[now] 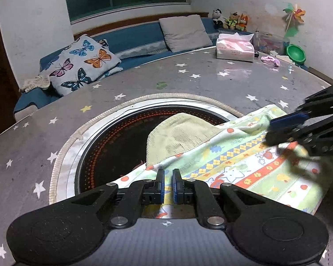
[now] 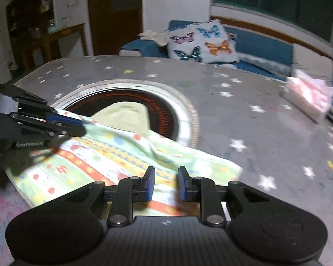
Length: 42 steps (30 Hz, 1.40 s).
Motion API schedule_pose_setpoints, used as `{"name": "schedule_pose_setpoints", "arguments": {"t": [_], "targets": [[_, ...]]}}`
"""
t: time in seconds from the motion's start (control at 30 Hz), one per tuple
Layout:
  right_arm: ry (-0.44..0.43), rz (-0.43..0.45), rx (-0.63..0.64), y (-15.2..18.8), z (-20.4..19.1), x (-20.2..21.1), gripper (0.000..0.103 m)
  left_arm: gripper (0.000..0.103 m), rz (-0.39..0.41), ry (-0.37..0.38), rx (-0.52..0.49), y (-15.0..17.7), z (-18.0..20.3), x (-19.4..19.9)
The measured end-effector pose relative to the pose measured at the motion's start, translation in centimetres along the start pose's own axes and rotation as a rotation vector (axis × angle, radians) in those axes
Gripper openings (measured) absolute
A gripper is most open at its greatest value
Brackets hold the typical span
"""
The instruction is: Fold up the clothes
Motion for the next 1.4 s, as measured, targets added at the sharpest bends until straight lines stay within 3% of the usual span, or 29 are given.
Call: {"name": "schedule_pose_setpoints", "arguments": {"t": [0.07, 0.2, 0.57, 0.77, 0.9, 1.13, 1.17, 1.23, 1.33, 1.4], "targets": [[0.029, 0.0, -0.018, 0.2, 1.0, 0.3, 0.024, 0.011, 0.007, -0.017, -0.003, 0.1, 0.2, 0.5], [0.073, -0.011, -0.063, 0.9, 2.7, 0.6, 0.024, 0.034, 0.028, -0.066, 0.002, 0.8, 0.1, 2.3], [0.039, -0.024, -0.111, 0.9, 2.2, -0.7, 0.023, 0.034, 0.075, -0.213, 0.163, 4.0, -5.0, 7.4], [0.057, -0.022, -0.119, 0.5, 2.1, -1.1, 0.024, 0.032, 0.053, -0.165, 0.217, 4.5, -6.7, 6.9], [0.061, -0.023, -0.131, 0.4, 2.3, -1.1, 0.024, 0.033, 0.062, -0.118, 0.194, 4.0, -6.0, 6.7], [0.067, -0.018, -0.131, 0.2, 2.2, -1.4, 0.024, 0.032, 0.009, -0.101, 0.189, 3.7, -6.1, 4.3], [0.068, -0.016, -0.132, 0.2, 2.3, -1.4, 0.024, 0.031, 0.01, -0.099, 0.192, 3.7, -6.1, 4.2], [0.069, -0.013, -0.132, 0.2, 2.3, -1.4, 0.024, 0.015, 0.018, -0.093, 0.195, 3.5, -6.1, 4.1], [0.064, -0.014, -0.136, 0.2, 2.2, -1.7, 0.022, 0.006, 0.035, -0.1, 0.19, 3.3, -6.0, 4.3], [0.066, -0.007, -0.13, 0.0, 2.1, -1.6, 0.008, 0.005, 0.058, -0.116, 0.181, 2.9, -5.8, 4.9]]}}
Point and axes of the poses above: each gripper's, at about its wrist camera, not at the fingertips, and x roughly against the way its jaws point, z to its right, y to its underside, the point moved 5 cm from there along -x, roughly the way its jaws point, and after that the axes turned 15 degrees about y, right-handed, at the moved point
